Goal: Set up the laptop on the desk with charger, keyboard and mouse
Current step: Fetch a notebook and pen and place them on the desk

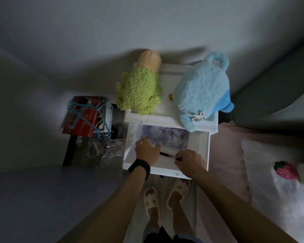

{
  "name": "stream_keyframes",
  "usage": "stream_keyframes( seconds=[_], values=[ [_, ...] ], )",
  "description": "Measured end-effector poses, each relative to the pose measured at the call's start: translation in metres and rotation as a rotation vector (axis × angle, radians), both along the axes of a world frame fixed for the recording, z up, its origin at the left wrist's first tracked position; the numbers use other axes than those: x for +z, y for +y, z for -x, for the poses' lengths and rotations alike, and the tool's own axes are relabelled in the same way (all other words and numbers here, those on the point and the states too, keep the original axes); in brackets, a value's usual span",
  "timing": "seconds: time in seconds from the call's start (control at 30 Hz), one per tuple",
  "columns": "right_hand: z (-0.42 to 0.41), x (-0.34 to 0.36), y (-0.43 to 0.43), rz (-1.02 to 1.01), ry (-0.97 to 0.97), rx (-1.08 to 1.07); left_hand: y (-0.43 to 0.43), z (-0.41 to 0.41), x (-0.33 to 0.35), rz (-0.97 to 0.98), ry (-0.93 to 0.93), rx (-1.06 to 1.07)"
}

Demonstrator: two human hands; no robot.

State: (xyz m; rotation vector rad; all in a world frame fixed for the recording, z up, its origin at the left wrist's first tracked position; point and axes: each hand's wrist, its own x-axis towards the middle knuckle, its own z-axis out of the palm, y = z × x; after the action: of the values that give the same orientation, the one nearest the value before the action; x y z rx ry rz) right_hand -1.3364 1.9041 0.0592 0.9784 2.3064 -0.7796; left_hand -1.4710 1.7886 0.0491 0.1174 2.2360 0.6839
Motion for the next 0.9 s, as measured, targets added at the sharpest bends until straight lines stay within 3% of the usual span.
stream_keyframes(
  seconds=[0.2,0.33,0.43,0.53,0.73,0.83,0.9],
  values=[
    [0.018,-0.026,0.000,-0.074,-0.050,0.179,0.018,0.027,-0.050,0.140,0.105,0.030],
    [0.033,-0.040,-0.002,-0.164,-0.063,0.417,0.022,0.032,-0.057,0.243,0.215,-0.025],
    [0.039,-0.050,-0.002,-0.268,-0.057,0.642,0.024,0.032,-0.060,0.262,0.154,0.004],
    [0.040,-0.050,0.003,-0.319,-0.024,0.726,0.021,0.037,-0.061,0.222,-0.037,0.132],
    [0.013,0.010,0.022,-0.248,0.227,0.506,-0.002,0.039,-0.032,0.069,-0.276,0.131],
    [-0.011,0.038,0.016,-0.236,0.528,0.082,-0.010,0.028,-0.004,-0.004,-0.290,0.230],
    [-0.024,0.059,0.004,-0.140,0.594,-0.295,-0.019,0.018,0.016,-0.096,-0.361,0.397]
  ],
)
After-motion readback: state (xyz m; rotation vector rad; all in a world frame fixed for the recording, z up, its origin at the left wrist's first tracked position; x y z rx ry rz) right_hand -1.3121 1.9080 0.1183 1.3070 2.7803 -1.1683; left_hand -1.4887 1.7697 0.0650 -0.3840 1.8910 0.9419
